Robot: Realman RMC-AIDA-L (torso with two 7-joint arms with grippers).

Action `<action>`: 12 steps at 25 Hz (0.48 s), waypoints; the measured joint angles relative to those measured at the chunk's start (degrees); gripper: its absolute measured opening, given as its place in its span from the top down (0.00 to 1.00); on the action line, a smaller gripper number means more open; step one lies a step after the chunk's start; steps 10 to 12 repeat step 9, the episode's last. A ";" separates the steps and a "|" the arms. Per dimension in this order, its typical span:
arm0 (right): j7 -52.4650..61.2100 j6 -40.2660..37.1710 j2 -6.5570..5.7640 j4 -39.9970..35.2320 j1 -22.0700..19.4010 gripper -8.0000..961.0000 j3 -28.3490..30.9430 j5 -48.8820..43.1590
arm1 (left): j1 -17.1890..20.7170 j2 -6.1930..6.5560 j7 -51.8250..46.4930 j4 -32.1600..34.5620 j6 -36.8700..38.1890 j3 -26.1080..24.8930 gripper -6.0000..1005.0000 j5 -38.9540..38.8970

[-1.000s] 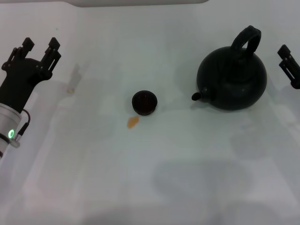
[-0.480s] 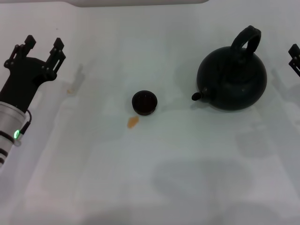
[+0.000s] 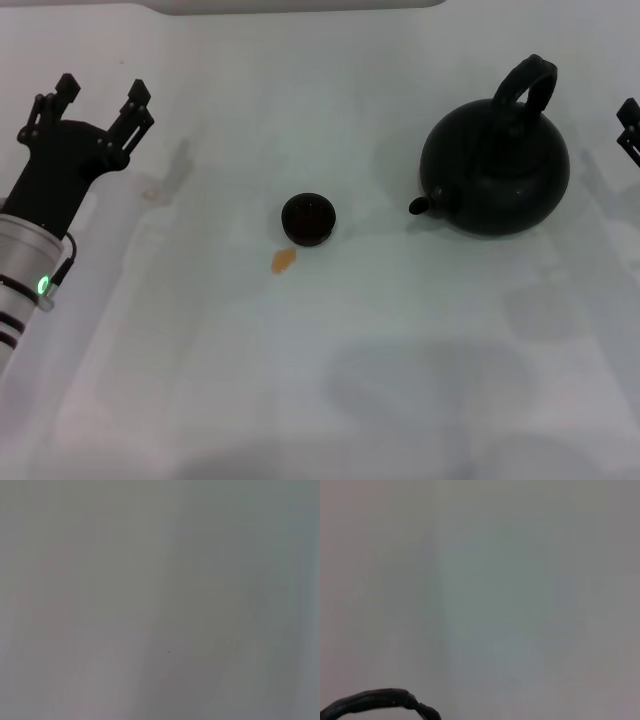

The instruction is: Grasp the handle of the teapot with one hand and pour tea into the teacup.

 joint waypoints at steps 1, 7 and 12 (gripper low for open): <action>0.00 0.00 0.00 0.00 0.00 0.09 0.00 0.00 | 0.00 0.00 0.00 0.00 0.00 0.00 0.14 0.00; 0.21 1.77 0.09 -0.65 -0.10 0.09 2.46 1.99 | -0.29 0.04 -0.20 0.60 -0.93 0.06 0.12 -0.04; 0.19 1.49 0.10 -0.68 -0.38 0.09 2.48 2.15 | -0.28 0.04 -0.21 0.57 -0.97 0.12 0.12 0.00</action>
